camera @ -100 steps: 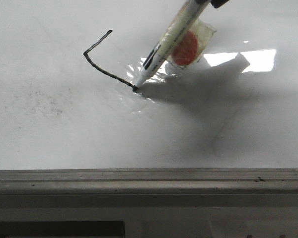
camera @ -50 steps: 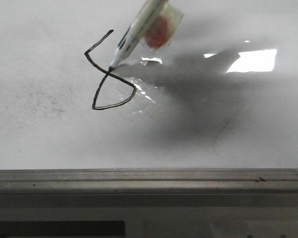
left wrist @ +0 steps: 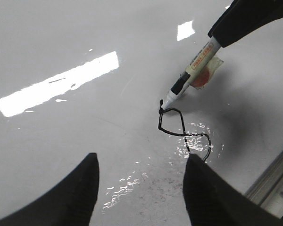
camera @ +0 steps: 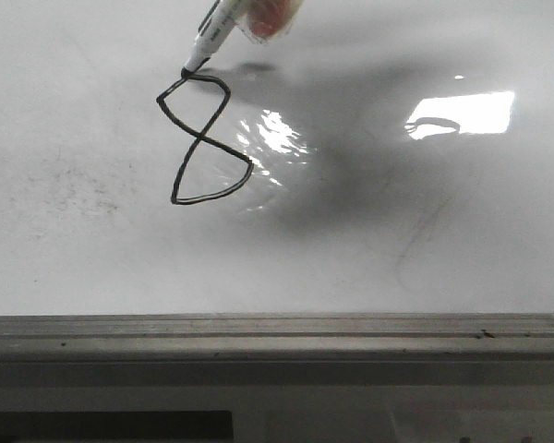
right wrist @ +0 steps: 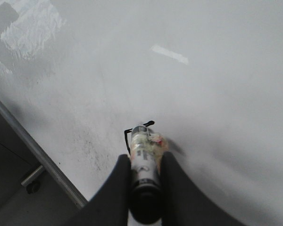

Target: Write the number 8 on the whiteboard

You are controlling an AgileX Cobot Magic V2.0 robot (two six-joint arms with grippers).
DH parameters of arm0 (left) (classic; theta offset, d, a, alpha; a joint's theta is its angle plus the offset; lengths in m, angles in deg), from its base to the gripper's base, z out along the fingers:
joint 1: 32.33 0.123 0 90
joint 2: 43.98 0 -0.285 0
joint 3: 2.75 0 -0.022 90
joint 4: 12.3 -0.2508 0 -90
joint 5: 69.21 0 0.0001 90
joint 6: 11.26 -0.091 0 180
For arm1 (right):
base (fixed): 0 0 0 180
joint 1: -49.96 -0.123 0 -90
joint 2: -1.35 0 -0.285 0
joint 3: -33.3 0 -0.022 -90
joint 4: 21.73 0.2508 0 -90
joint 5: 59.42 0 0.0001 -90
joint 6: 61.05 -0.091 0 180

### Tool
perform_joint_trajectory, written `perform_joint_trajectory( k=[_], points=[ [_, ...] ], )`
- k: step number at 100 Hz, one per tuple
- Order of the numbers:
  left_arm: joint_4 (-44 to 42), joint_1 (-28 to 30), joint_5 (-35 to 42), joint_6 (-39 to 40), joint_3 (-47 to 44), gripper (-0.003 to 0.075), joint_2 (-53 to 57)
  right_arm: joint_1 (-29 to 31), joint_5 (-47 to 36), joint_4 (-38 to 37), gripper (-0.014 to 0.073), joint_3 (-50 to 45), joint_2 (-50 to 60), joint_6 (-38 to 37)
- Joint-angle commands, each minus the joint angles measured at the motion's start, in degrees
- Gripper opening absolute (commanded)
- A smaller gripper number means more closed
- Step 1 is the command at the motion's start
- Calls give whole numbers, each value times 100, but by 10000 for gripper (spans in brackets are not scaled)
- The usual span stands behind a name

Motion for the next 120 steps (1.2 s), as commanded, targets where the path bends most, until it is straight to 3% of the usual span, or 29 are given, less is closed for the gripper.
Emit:
perform_joint_trajectory(
  k=[1,23,37,57,96,106,120],
  points=[
    [-7,3,375,64,179,365,-42,-56,-349,-253,-62,140,100,53],
    [3,3,445,64,167,365,-292,-697,-49,-253,-62,140,273,53],
    [3,-189,958,64,167,365,-909,-976,225,-207,-62,140,120,53],
    [-463,-631,1869,64,177,365,-2306,-988,316,278,-62,140,18,53],
    [-469,-585,2970,-1,713,363,-4108,-988,770,629,-62,140,18,53],
    [-452,-585,3085,-1,725,292,-4251,-988,770,629,-62,140,18,53],
    [-452,-585,3073,-1,725,63,-4296,-988,779,637,-62,140,18,53]
  ],
)
